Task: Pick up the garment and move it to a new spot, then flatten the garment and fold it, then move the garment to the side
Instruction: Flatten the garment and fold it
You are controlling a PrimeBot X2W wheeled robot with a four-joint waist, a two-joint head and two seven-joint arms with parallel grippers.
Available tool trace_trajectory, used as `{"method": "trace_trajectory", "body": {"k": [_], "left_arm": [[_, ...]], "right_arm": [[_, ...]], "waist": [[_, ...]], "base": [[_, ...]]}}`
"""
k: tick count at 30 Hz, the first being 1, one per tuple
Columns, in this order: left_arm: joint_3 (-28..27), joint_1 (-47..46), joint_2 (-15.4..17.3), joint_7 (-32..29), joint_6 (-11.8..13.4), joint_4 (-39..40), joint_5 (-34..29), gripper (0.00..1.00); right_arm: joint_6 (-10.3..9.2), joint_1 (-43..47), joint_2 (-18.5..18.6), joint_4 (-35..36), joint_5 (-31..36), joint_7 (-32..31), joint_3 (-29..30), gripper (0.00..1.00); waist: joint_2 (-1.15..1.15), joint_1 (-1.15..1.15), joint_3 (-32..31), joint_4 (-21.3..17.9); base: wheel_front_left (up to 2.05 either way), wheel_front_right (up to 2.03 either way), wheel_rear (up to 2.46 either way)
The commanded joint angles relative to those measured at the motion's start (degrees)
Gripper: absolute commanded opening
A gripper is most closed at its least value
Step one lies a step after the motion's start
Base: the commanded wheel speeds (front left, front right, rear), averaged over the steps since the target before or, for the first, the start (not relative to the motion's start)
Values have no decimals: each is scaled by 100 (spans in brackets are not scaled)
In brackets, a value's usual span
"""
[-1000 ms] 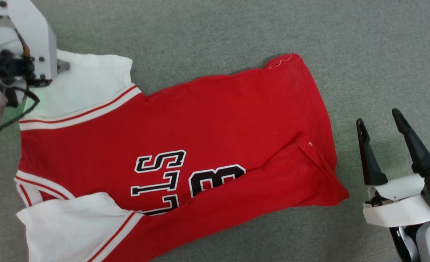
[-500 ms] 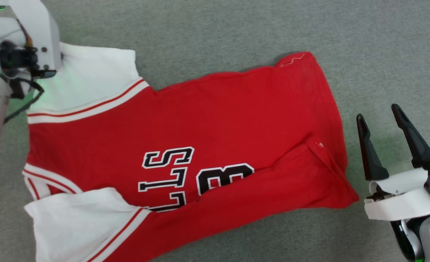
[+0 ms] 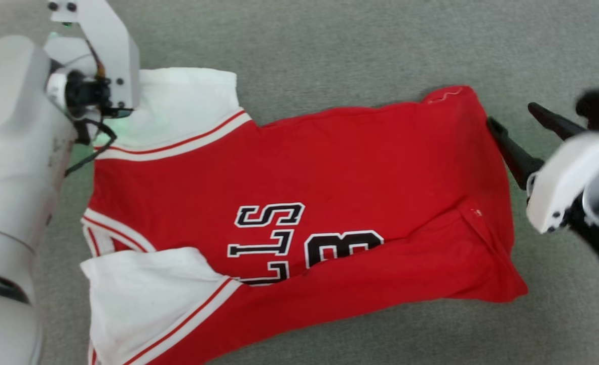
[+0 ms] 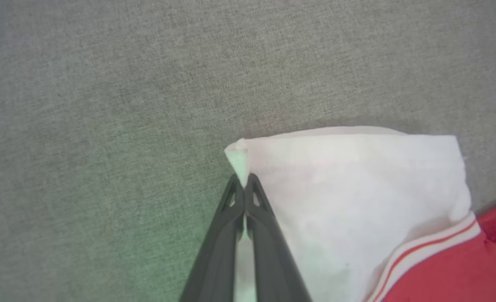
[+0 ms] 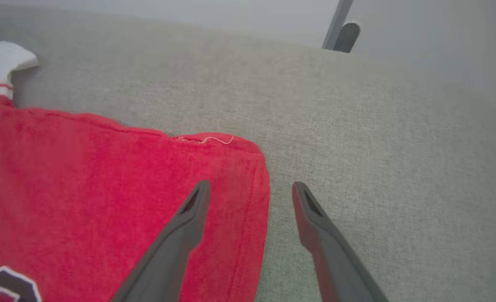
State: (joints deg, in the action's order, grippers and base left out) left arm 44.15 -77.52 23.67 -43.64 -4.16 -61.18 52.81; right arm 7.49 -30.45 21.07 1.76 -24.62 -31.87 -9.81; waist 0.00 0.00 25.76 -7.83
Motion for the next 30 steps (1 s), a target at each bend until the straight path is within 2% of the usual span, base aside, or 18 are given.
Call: {"method": "trace_trajectory", "body": {"k": [1, 5, 10, 21, 22, 23, 24, 30], "left_arm": [[13, -50, -25, 17, -34, -20, -23, 0], [42, -164, -195, 98, -99, -140, -12, 0], [80, -268, -339, 213, -194, -284, -5, 0], [155, -439, -554, 366, -285, -537, 37, 0], [163, -451, -571, 376, -287, -557, 45, 0], [171, -472, -582, 374, -290, -575, 52, 0], [170, -490, -597, 388, -297, -593, 64, 0], [139, -507, -621, 487, -328, -688, 157, 0]], "right_arm": [[-1, -81, 62, -21, 21, -110, -64, 100], [-2, -721, 147, -480, -136, -1146, -102, 100], [-3, -1281, 70, -1109, -246, -1899, -149, 100], [-2, -2047, -159, -2544, -507, -2587, -285, 99], [-2, -2097, -183, -2656, -544, -2630, -310, 56], [-1, -2153, -186, -2744, -538, -2667, -366, 39], [-1, -2208, -180, -2823, -543, -2686, -414, 0], [-1, -2448, -17, -3146, -739, -2578, -620, 0]], "waist": [[0, 0, -35, 86], [0, 0, 25, 216], [0, 0, 121, 344], [0, 0, 330, 493], [0, 0, 339, 500], [0, 0, 345, 508], [0, 0, 351, 516], [0, 0, 288, 601]], "base": [[0, 0, 0], [0, 0, 0], [0, 0, 0], [0, 0, 0], [0, 0, 0], [0, 0, 0], [0, 0, 0], [0, 0, 0]]}}
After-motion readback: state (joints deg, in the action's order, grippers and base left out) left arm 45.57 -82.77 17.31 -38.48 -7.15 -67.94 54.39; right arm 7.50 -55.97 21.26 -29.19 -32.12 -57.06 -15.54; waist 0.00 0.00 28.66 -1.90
